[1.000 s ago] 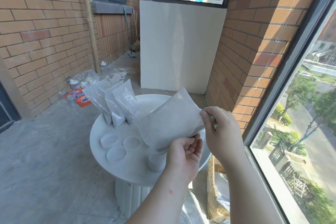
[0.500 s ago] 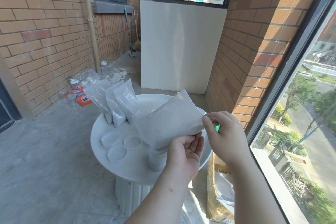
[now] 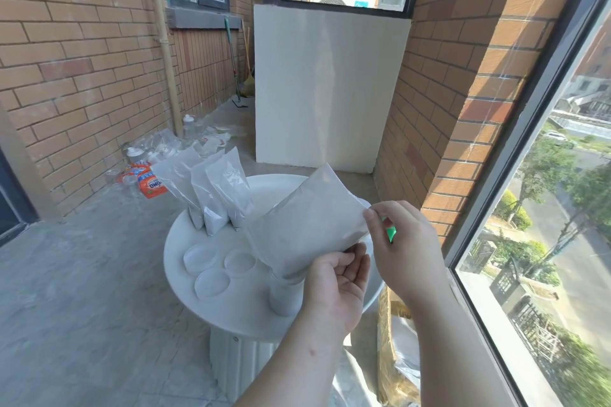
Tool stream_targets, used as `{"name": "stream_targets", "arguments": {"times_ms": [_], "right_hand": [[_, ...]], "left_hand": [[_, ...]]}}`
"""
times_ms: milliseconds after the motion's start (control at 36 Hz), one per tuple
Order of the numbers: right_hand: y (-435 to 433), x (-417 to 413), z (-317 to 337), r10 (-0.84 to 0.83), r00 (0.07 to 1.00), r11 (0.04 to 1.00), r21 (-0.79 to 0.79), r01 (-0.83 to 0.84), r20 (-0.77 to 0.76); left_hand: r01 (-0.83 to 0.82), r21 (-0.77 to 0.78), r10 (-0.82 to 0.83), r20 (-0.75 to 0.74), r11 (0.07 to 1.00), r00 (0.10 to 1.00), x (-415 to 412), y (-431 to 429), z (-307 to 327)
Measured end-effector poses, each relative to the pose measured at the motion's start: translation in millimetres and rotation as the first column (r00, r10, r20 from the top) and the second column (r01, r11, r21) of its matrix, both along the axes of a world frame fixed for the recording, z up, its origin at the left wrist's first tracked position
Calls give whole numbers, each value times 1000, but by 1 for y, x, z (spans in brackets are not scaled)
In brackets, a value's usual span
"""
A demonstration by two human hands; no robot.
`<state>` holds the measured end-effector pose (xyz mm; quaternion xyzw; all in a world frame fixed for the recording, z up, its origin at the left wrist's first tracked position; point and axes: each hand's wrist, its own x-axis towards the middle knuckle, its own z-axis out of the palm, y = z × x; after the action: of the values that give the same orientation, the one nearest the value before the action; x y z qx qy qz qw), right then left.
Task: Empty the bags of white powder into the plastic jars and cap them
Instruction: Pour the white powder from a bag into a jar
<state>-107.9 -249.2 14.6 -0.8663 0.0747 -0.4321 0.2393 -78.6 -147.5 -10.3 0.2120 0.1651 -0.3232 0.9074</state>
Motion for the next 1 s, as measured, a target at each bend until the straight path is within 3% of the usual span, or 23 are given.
{"name": "stream_targets", "arguments": {"times_ms": [1000], "right_hand": [[10,4,5,21,1000,1000,-4,-21,-8]], "left_hand": [[18,-31,-18,-4,999,1000,1,0,-3]]}}
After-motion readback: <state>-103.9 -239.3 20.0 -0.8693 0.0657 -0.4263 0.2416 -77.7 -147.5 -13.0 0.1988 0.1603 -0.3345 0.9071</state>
